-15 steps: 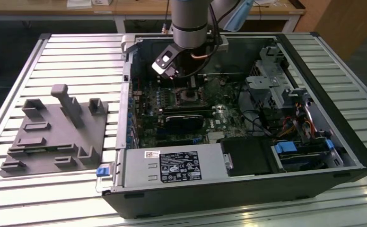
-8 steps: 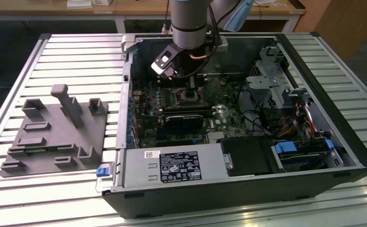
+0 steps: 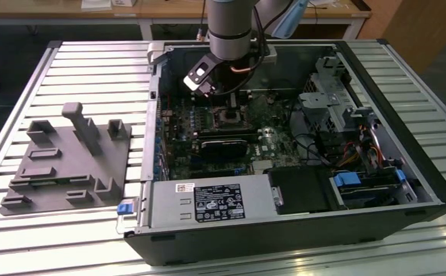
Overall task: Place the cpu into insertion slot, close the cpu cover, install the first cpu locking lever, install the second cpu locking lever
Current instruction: 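Place the cpu into insertion slot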
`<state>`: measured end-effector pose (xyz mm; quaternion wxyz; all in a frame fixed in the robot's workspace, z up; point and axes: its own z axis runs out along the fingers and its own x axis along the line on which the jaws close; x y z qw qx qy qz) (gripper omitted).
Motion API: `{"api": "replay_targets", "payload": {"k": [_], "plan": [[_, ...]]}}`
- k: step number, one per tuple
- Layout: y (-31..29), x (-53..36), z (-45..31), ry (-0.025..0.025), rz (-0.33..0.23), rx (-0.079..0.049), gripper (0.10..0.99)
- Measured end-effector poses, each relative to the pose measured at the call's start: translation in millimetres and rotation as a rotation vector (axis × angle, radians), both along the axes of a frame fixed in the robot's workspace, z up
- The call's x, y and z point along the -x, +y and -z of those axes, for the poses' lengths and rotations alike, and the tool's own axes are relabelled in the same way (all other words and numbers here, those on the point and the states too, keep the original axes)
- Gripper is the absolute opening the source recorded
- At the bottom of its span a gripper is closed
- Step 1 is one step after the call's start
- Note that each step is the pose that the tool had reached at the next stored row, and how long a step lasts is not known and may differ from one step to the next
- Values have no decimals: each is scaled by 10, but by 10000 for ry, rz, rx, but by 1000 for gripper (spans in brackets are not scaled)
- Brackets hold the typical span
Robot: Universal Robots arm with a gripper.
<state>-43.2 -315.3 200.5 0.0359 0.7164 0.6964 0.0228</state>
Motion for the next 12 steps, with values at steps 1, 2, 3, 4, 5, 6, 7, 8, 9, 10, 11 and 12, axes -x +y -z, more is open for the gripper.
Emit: {"api": "replay_targets", "payload": {"k": [1,2,3,4,5,6,7,8,9,10,11,12], "plan": [[0,0,0,1,-1,1,106],[0,0,0,3,0,4,106],[0,0,2,1,0,2,106],[0,0,5,0,0,0,106],[0,0,7,2,0,2,106],[-1,0,10,3,0,4,106],[-1,1,12,5,0,7,106],[-1,1,14,5,0,8,106],[-1,1,15,5,0,8,106],[-1,0,16,4,0,6,106],[0,0,17,3,0,4,106],[0,0,17,2,0,3,106]]}}
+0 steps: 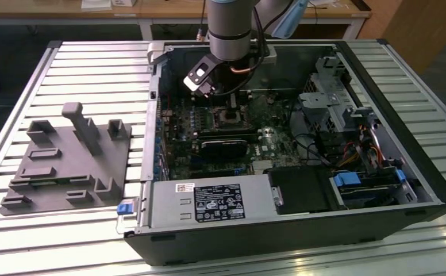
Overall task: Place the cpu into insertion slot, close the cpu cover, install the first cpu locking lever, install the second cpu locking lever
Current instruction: 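Place the cpu into insertion slot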
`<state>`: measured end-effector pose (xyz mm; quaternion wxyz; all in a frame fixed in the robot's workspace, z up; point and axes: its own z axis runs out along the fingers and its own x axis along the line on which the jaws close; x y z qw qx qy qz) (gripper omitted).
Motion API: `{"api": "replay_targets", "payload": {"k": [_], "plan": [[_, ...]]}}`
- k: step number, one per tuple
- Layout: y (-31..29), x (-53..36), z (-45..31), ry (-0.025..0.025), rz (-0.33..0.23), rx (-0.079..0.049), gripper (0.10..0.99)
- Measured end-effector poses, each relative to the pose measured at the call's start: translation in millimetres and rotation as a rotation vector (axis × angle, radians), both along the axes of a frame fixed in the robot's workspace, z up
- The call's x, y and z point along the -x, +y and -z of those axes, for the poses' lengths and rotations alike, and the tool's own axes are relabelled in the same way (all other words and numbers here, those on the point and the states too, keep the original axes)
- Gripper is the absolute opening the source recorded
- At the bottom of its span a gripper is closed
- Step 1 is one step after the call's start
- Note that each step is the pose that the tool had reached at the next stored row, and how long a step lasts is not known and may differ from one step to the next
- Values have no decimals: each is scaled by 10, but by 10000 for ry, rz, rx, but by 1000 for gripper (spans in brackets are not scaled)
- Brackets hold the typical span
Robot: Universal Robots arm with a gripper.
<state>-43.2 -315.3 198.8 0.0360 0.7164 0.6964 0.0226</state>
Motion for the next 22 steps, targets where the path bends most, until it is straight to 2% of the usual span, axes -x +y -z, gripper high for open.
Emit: {"api": "replay_targets", "payload": {"k": [12,17,22], "plan": [[3,-2,-10,-11,0,-13,106],[1,0,-104,-2,1,-1,106],[0,0,-246,-1,1,1,106]]}}
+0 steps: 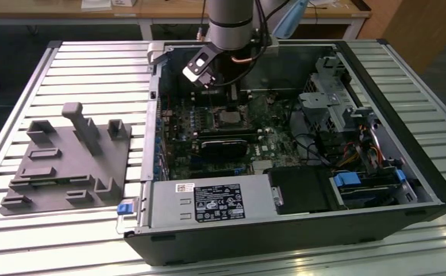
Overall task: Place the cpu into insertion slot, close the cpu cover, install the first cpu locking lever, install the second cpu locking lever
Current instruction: 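Place the cpu into insertion slot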
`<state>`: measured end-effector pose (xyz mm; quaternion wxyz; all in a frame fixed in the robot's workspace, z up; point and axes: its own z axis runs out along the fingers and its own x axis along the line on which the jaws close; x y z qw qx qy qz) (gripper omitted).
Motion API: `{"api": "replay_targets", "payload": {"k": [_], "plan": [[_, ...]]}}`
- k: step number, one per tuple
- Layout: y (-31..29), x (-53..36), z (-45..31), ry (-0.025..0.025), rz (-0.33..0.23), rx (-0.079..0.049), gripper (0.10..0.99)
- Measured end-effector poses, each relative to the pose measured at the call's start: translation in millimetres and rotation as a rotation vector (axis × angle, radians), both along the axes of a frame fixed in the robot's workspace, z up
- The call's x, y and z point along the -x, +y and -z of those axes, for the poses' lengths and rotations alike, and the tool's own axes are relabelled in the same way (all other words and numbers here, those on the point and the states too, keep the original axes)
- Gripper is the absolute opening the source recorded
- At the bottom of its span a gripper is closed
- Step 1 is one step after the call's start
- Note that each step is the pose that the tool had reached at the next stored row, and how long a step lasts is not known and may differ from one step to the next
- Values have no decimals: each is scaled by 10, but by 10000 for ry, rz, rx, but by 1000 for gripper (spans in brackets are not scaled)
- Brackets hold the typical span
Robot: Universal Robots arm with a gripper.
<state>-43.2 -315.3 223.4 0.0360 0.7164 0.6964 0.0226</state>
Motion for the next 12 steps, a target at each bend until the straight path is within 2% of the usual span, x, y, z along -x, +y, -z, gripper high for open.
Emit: {"api": "replay_targets", "payload": {"k": [12], "plan": [[0,0,-320,-5,7,-1,106]]}}
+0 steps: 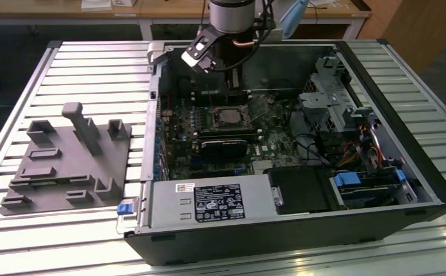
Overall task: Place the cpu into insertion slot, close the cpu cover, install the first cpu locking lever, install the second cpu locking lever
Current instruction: 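Place the cpu into insertion slot, then close the cpu cover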
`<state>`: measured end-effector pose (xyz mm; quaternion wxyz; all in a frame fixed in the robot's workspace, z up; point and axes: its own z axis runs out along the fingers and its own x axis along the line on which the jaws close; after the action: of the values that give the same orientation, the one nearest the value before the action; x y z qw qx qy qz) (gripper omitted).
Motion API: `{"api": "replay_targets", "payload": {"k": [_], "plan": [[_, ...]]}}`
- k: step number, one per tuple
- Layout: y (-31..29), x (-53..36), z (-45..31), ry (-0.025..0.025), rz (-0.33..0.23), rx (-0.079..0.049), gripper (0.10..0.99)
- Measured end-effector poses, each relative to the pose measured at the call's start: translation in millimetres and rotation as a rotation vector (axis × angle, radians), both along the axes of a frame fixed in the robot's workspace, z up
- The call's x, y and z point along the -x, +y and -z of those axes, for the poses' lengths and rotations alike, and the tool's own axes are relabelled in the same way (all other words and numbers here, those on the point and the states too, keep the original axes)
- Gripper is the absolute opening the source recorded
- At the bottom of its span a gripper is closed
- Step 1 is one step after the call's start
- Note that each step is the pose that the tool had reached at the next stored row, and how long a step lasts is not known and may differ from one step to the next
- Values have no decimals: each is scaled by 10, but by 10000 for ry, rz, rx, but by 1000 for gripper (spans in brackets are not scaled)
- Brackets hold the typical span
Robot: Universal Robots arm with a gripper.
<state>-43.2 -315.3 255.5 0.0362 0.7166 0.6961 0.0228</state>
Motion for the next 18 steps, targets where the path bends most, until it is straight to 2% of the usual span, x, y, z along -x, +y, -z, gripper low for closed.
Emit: {"api": "replay_targets", "payload": {"k": [2,18], "plan": [[0,0,-28,0,0,1,106],[0,0,-43,1,-1,2,106]]}}
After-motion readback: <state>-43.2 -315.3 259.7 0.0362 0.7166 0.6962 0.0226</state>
